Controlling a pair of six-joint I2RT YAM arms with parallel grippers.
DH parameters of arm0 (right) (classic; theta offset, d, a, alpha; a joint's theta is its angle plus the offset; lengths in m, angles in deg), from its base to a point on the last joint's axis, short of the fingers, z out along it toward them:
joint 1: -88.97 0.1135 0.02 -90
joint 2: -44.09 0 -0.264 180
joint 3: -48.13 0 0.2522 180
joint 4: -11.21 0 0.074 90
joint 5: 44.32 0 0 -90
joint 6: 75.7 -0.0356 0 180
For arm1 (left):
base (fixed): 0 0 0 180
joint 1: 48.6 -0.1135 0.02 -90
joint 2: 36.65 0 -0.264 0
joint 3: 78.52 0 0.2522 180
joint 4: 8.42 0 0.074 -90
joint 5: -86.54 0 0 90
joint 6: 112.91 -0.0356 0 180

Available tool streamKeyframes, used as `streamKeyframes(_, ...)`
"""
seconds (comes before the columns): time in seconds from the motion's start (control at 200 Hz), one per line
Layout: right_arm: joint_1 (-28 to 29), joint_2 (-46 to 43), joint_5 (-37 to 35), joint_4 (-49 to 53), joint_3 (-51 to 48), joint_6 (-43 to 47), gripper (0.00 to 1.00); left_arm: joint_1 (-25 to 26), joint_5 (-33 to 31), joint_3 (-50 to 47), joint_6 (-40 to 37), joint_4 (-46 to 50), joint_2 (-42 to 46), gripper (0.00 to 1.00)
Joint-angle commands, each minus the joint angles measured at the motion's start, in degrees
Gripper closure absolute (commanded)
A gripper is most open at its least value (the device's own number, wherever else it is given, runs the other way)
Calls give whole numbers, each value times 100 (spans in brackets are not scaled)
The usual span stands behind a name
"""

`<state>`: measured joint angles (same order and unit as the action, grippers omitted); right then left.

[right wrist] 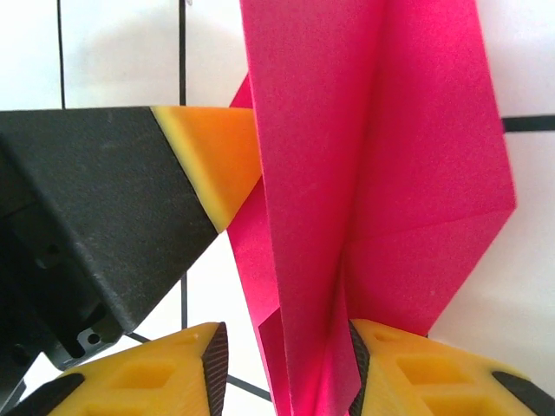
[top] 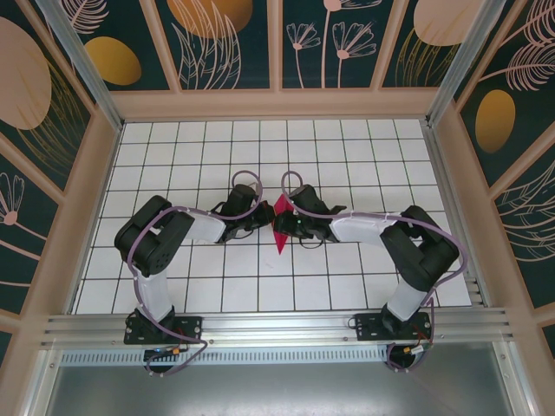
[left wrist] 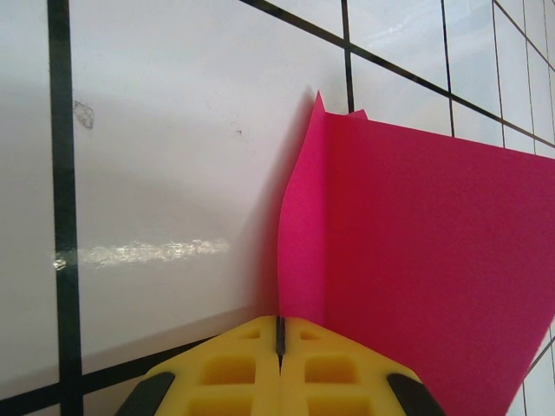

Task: Fold a paper plane with a square sheet of paper (pick it up from the middle)
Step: Move a paper plane to the center of the table.

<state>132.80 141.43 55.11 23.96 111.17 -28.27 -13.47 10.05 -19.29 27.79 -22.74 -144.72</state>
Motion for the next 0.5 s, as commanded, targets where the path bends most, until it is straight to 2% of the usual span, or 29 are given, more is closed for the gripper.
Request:
streamKeyframes(0.0,66,234,-68,55,171,-420,62,-36,74,-28,22,-50,31,100)
streamKeyframes(0.17,108,504,-248,255,420,-651,67,-34,64,-47,44,-36,115,100)
streamKeyframes(0.32,108,581,-476,540,543,-736,80,-53,22,-54,30,74,302,100)
streamKeyframes(0.495,49,482,-934,1220,836,-462,93,-168,-389,-91,-91,513,842,74)
